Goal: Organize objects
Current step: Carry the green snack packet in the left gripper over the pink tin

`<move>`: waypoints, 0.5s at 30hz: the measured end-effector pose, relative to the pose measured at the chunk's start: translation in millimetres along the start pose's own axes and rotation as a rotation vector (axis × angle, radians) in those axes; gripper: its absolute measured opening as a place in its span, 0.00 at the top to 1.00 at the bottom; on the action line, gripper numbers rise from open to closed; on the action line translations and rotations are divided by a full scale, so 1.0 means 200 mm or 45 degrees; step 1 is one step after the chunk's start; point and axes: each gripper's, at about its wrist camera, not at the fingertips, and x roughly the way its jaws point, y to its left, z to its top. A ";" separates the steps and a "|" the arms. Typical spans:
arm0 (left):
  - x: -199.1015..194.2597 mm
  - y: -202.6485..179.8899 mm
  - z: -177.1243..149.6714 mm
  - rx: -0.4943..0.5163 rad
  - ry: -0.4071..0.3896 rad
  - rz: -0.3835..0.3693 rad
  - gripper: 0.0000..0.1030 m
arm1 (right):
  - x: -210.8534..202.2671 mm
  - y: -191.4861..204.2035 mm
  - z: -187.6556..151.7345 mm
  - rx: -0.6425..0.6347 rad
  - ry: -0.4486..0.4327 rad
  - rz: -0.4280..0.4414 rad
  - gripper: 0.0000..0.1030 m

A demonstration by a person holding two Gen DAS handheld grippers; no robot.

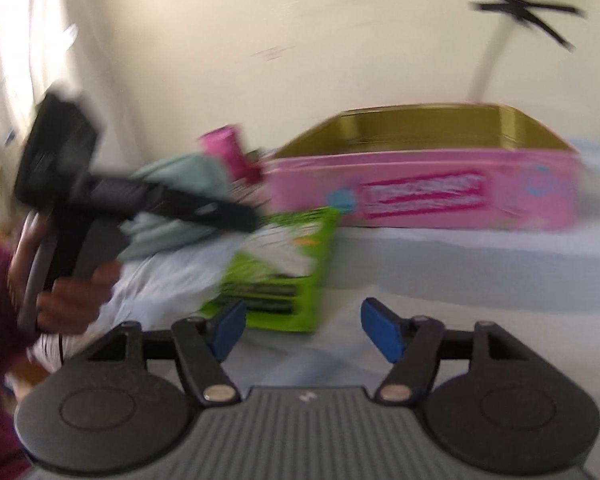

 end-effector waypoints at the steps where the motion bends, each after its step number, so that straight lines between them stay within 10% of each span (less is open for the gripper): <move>1: -0.02 0.00 -0.02 -0.018 0.002 -0.008 0.00 | 0.04 0.03 0.00 -0.055 0.005 0.004 0.28; 11: 0.03 -0.05 -0.05 -0.076 0.088 0.020 0.21 | 0.21 0.09 0.01 -0.232 0.089 -0.015 0.25; 13: 0.04 -0.06 -0.04 -0.049 0.076 0.046 0.42 | 0.24 0.07 0.01 -0.227 0.085 0.007 0.30; 15: 0.04 -0.07 -0.04 -0.044 0.072 0.066 0.43 | 0.23 0.08 0.02 -0.241 0.072 0.003 0.43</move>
